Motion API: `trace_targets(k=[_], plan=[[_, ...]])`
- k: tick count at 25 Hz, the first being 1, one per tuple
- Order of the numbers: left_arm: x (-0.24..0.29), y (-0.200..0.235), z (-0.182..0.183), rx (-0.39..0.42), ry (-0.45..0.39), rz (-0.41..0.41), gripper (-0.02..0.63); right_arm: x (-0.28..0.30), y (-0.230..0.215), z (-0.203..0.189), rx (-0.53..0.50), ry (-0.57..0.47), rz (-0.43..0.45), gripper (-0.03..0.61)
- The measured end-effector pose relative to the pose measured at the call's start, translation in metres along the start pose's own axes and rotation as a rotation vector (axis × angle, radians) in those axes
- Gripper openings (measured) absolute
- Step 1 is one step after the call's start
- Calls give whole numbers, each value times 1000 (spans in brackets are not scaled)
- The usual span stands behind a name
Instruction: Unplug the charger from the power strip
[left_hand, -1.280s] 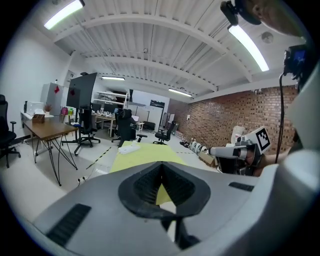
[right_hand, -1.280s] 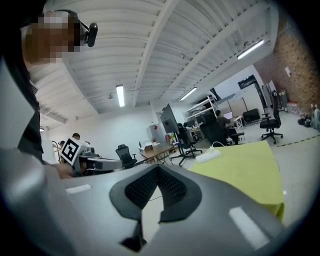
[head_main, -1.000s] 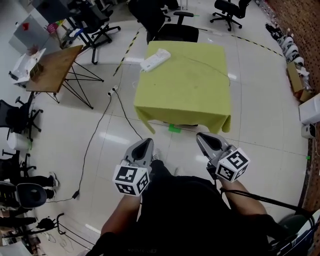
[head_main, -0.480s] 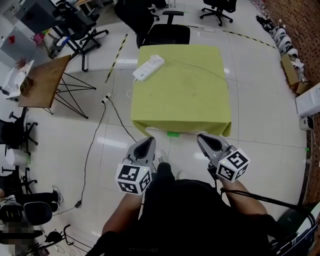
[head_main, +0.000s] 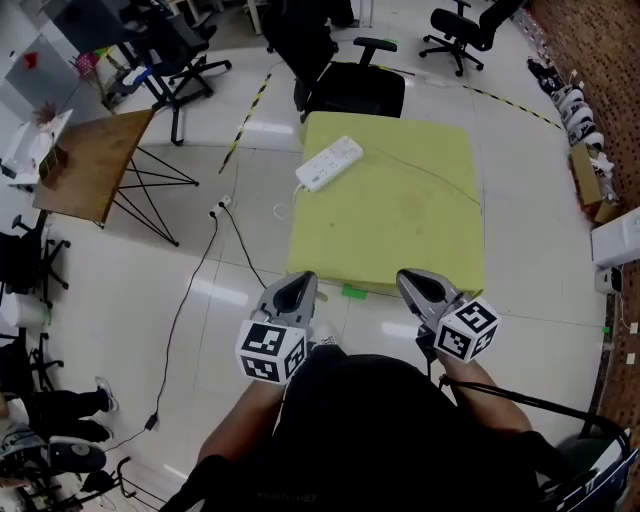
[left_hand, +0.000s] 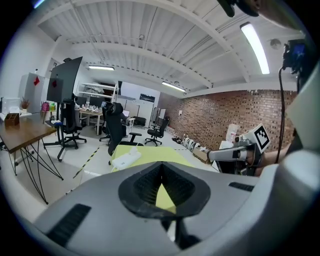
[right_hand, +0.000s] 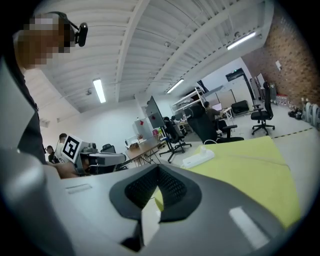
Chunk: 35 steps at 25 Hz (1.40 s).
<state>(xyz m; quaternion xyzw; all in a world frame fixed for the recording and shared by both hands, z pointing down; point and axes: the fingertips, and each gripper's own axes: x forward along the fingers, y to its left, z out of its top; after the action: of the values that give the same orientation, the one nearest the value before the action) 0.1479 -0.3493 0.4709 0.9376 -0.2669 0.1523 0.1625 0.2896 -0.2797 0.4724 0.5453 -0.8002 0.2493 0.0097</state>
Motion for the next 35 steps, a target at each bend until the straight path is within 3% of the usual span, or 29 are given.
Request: trace_targets(k=[8,14,23,28,35], plan=[[31,47,21,22,-2,-49,6,45,-18,35,-23,-43,-61,2],[62,55,31,19,8,-57,6,55,-34,46,-41,-44,-61,2],[122,47,49,17,21,24,6,64,-88,62,-20,-25,40,2],[142,46,54,10,12,115,6,72,-118,64,-10,-21,109,2],[153,45,48,12,69,159,6,96,-137,60,41,18,172,3]])
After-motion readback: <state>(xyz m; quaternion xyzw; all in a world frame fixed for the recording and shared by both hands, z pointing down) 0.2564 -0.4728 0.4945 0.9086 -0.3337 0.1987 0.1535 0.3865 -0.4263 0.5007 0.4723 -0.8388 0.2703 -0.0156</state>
